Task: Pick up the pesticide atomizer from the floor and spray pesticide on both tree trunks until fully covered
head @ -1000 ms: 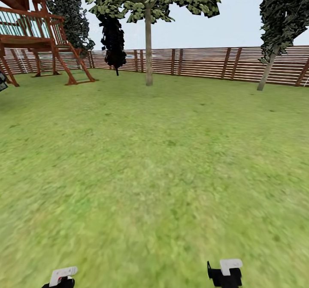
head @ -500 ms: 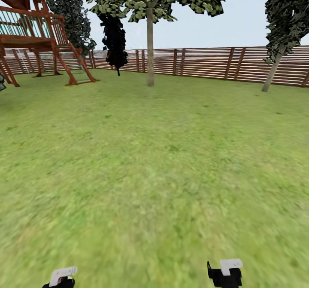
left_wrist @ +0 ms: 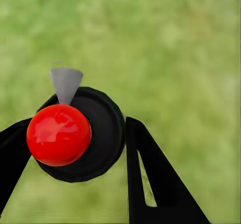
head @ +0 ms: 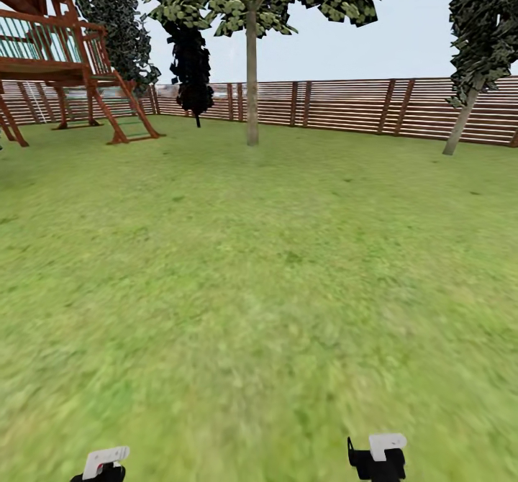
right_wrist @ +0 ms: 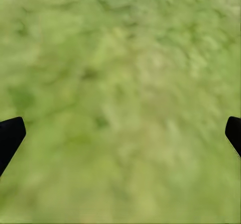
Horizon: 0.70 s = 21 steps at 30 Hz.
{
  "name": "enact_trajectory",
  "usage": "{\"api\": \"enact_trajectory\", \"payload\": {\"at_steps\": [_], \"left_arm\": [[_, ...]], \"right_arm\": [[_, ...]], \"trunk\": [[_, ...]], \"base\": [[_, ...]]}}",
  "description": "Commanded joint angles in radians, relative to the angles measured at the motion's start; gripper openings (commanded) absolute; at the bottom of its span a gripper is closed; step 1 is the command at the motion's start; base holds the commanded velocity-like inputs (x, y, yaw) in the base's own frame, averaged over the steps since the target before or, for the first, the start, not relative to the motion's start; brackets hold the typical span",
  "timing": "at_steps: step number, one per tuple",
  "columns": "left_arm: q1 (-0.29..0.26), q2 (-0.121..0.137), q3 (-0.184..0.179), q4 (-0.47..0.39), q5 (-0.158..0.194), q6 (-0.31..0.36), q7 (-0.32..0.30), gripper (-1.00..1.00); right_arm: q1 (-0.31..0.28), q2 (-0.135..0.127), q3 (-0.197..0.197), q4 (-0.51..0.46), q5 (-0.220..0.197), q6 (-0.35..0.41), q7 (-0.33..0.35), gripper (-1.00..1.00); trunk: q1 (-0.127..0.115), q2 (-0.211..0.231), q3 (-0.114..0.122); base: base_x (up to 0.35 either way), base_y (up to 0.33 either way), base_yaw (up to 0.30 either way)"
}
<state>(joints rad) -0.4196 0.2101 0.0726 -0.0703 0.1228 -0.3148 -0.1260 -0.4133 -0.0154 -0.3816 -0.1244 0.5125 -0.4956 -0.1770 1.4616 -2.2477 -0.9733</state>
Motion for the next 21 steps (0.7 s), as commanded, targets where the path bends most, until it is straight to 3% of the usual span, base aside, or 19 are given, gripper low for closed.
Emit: {"api": "enact_trajectory", "payload": {"at_steps": [1,21], "left_arm": [[0.000,0.000,0.007,0.001,0.009,-0.001,-0.010,-1.00],[0.000,-0.001,0.007,0.001,0.009,-0.001,-0.010,-1.00]], "right_arm": [[-0.001,0.000,-0.005,0.002,0.011,-0.003,-0.006,1.00],[-0.001,0.000,-0.005,0.002,0.011,-0.003,-0.006,1.00]], "trunk": [[0.000,0.000,-0.001],[0.000,0.000,-0.001]], "base": [[0.340,0.000,0.000],[0.340,0.000,0.000]]}}
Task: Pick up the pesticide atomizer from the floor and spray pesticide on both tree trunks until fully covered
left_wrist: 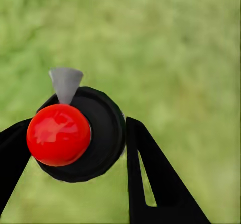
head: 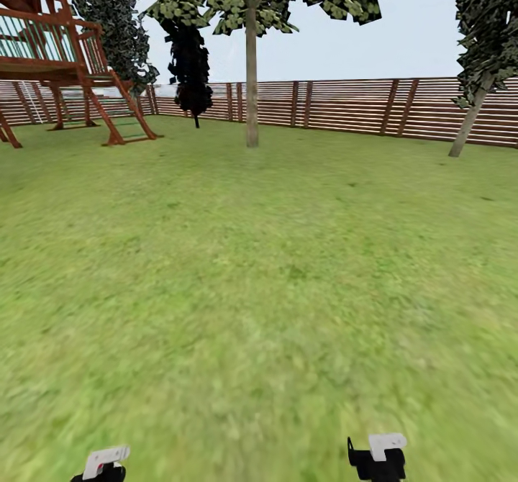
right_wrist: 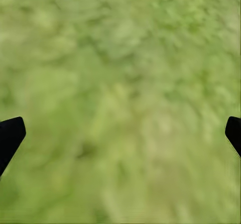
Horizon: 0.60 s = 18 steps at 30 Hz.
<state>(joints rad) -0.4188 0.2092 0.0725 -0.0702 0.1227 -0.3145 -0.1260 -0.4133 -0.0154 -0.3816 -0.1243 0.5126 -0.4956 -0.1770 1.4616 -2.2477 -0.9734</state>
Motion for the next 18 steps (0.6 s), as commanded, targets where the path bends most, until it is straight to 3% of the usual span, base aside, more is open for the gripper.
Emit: {"api": "enact_trajectory", "payload": {"at_steps": [1,18], "left_arm": [[0.000,0.000,0.007,0.001,0.009,-0.001,-0.010,-1.00],[-0.001,0.001,0.007,0.001,0.009,-0.001,-0.010,-1.00]], "right_arm": [[-0.001,0.000,-0.005,0.002,0.011,-0.003,-0.006,1.00],[-0.001,0.000,-0.005,0.002,0.011,-0.003,-0.006,1.00]], "trunk": [[0.000,0.000,-0.001],[0.000,0.000,-0.001]], "base": [[0.340,0.000,0.000],[0.340,0.000,0.000]]}}
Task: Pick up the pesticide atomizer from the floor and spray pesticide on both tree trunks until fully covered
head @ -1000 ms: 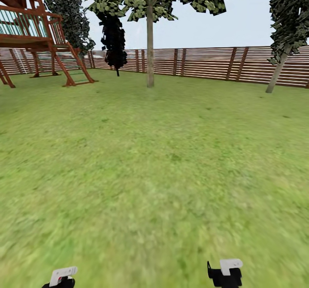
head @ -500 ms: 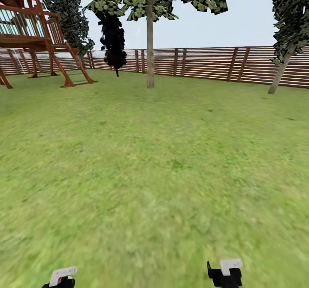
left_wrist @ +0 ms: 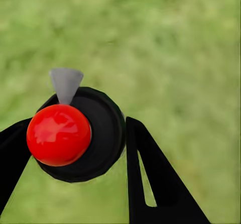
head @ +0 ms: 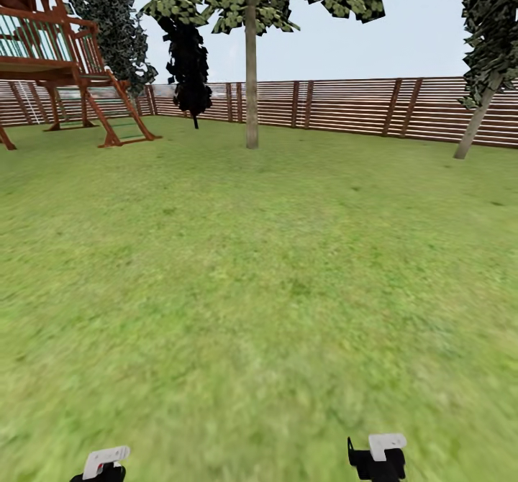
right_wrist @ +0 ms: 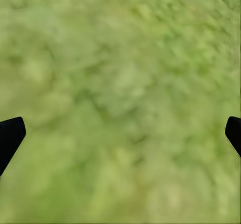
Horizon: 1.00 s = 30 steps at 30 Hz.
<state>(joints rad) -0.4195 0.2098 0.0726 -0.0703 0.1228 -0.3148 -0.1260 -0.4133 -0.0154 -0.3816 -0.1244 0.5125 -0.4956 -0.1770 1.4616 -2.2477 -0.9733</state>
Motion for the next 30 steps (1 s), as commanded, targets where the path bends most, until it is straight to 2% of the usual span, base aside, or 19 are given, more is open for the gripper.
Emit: {"api": "enact_trajectory", "payload": {"at_steps": [1,30], "left_arm": [[-0.001,0.000,0.007,0.001,0.009,-0.001,-0.010,-1.00],[0.000,0.000,0.007,0.000,0.009,-0.001,-0.010,-1.00]], "right_arm": [[-0.001,0.000,-0.005,0.002,0.011,-0.003,-0.006,1.00],[-0.001,0.000,-0.005,0.001,0.012,-0.003,-0.006,1.00]], "trunk": [[0.000,0.000,-0.001],[0.000,0.000,-0.001]], "base": [[0.340,0.000,0.000],[0.340,0.000,0.000]]}}
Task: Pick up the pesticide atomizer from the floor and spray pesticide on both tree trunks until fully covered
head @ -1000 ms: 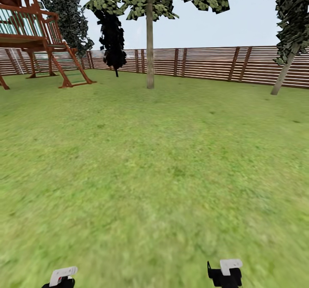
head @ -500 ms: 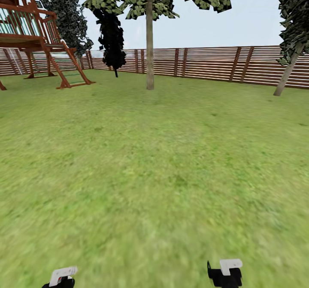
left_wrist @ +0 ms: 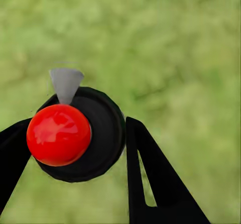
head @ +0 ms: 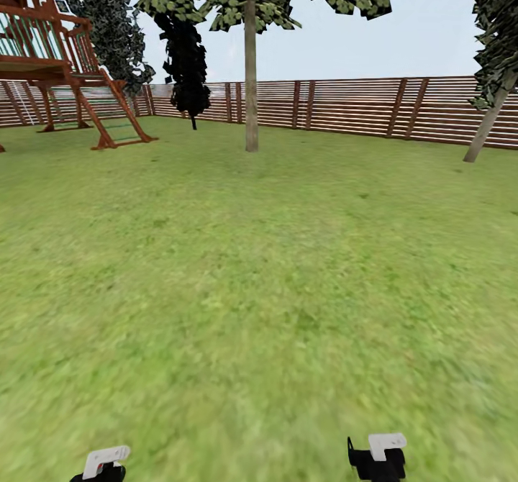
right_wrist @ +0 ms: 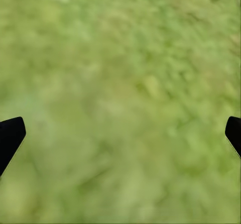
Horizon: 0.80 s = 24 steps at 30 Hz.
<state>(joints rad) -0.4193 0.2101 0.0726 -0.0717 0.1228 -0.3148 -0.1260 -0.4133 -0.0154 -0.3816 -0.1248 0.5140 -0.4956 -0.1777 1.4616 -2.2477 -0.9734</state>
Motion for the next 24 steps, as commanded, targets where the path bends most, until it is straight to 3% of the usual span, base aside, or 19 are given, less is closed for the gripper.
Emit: {"api": "enact_trajectory", "payload": {"at_steps": [1,24], "left_arm": [[-0.001,0.000,0.007,0.001,0.009,-0.001,-0.010,-1.00],[-0.001,0.000,0.007,0.001,0.009,-0.001,-0.010,-1.00]], "right_arm": [[-0.001,0.000,-0.005,0.002,0.011,-0.003,-0.005,1.00],[-0.001,0.000,-0.005,0.001,0.011,-0.003,-0.006,1.00]], "trunk": [[0.000,0.000,-0.001],[0.000,0.000,-0.001]], "base": [[0.340,0.000,0.000],[0.340,0.000,0.000]]}}
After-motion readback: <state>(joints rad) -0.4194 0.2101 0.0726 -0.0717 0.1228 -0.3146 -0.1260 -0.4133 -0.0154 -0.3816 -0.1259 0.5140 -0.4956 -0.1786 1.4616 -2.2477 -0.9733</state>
